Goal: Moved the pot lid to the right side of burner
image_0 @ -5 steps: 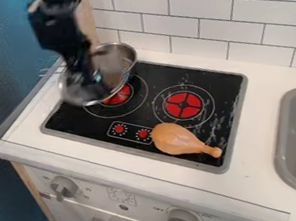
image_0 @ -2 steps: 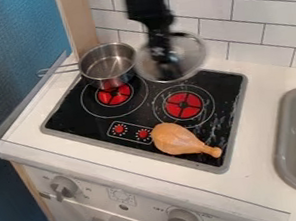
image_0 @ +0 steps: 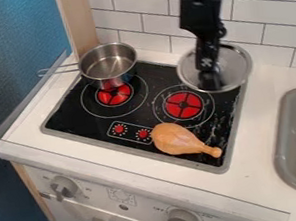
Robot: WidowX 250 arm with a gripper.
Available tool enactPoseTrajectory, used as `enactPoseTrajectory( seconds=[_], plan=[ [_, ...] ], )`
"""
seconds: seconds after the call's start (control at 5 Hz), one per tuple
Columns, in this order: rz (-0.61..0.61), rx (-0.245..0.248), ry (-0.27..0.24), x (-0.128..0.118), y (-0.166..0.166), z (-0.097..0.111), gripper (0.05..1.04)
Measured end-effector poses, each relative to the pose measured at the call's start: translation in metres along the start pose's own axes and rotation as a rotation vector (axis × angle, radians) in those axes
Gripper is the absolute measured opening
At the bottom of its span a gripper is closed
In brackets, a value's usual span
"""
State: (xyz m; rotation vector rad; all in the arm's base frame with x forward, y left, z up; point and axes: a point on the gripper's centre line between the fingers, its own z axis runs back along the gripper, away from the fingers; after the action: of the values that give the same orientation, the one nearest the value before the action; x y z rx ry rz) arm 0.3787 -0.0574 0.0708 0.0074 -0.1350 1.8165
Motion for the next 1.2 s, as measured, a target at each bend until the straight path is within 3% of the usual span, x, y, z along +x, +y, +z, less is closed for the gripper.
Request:
enactPoseTrajectory(
  seconds=[0.4, 0.8, 1.0, 1.2],
  plan=[
    [0.004, 0.046, -0.065, -0.019, -0.022, -0.042, 0.282],
    [0.003, 0.061, -0.094, -0.008, -0.022, -0.063, 0.282],
    [0.024, 0.066, -0.093, -0.005, -0.017, -0.064, 0.346],
    [0.036, 0.05, -0.103, -0.003, -0.017, -0.059, 0.644]
  ],
)
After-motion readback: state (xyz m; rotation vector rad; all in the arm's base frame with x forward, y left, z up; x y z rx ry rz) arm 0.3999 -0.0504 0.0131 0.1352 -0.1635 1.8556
